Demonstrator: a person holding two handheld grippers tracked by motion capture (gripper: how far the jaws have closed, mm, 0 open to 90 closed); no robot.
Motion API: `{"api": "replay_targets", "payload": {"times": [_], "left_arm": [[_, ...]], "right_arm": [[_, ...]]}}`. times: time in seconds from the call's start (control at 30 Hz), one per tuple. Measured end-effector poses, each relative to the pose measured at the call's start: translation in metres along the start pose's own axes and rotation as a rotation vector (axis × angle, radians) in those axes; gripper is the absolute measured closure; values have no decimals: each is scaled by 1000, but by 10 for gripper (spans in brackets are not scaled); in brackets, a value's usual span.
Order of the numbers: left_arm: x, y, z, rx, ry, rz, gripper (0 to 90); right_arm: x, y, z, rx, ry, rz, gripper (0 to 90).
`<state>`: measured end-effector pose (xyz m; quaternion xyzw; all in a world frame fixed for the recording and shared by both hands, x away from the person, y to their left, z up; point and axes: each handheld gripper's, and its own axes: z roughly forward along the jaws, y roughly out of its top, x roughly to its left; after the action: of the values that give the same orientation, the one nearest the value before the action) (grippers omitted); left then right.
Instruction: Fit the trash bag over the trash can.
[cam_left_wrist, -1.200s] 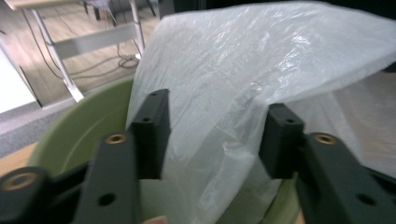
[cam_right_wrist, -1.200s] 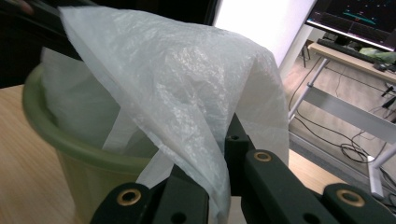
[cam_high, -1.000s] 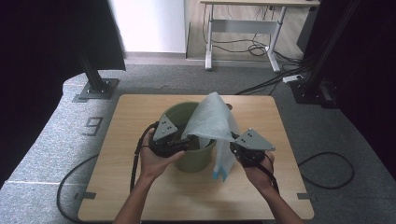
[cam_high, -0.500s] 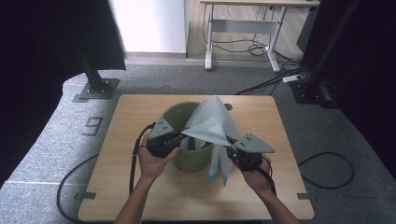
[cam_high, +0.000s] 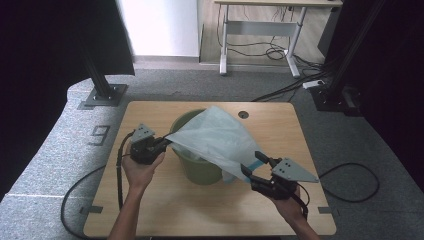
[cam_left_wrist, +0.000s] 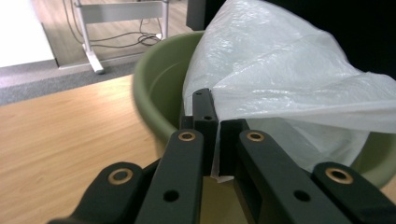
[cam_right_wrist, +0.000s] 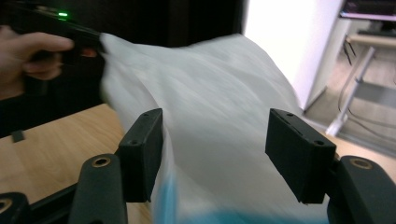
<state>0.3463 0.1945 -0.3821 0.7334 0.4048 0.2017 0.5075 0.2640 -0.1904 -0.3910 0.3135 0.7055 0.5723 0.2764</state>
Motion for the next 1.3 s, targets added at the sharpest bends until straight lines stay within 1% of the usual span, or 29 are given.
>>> {"api": "replay_targets", "payload": {"times": [0.07, 0.1, 0.17, 0.23, 0.3, 0.4, 0.47, 0.53, 0.63, 0.7, 0.77, 0.8, 0.87, 0.93, 1.07, 1.13, 1.23, 1.27, 1.3], "left_arm": [[3, -2, 0, 3, 5, -12, 893], [5, -2, 0, 5, 8, -16, 893], [8, -2, 1, 5, 12, -24, 893], [11, -2, 0, 5, 15, -36, 893], [15, -2, 0, 6, 18, -45, 893], [18, -2, 1, 7, 18, -57, 892], [19, -2, 1, 7, 17, -62, 892], [20, -3, 1, 5, 15, -68, 892], [21, -3, 0, 3, 13, -73, 892], [21, -3, 0, 2, 12, -75, 892], [22, -3, 1, 2, 12, -80, 891], [23, -3, 1, 1, 11, -83, 892], [24, -3, 1, 2, 9, -86, 892], [25, -3, 2, 0, 7, -88, 892], [25, -4, 1, -2, 3, -90, 891], [25, -4, 0, -2, 3, -89, 891], [25, -4, -1, -2, 0, -89, 888], [25, -4, 0, -3, -1, -91, 886], [25, -4, 0, -3, -3, -93, 882]], "right_arm": [[-14, -6, -1, 16, -19, 36, 361], [-19, -9, 0, 24, -34, 38, 357], [-33, -16, 4, 52, -64, 67, 347], [-44, -23, 9, 66, -81, 101, 338], [-51, -30, 13, 72, -86, 126, 332], [-54, -38, 19, 82, -69, 147, 311], [-54, -43, 24, 92, -62, 151, 263], [-54, -46, 30, 102, -72, 155, 231], [-56, -51, 38, 102, -49, 174, 222], [-56, -53, 44, 94, -26, 174, 223], [-55, -55, 51, 95, -13, 164, 230], [-55, -55, 54, 98, -9, 156, 249], [-54, -56, 61, 97, 11, 144, 333], [-53, -57, 66, 90, 28, 133, 475], [-50, -59, 78, 79, 57, 126, 657], [-48, -59, 82, 78, 57, 115, 729], [-46, -59, 84, 82, 39, 105, 856], [-47, -59, 83, 81, 37, 102, 886], [-47, -59, 82, 78, 37, 101, 887]]}}
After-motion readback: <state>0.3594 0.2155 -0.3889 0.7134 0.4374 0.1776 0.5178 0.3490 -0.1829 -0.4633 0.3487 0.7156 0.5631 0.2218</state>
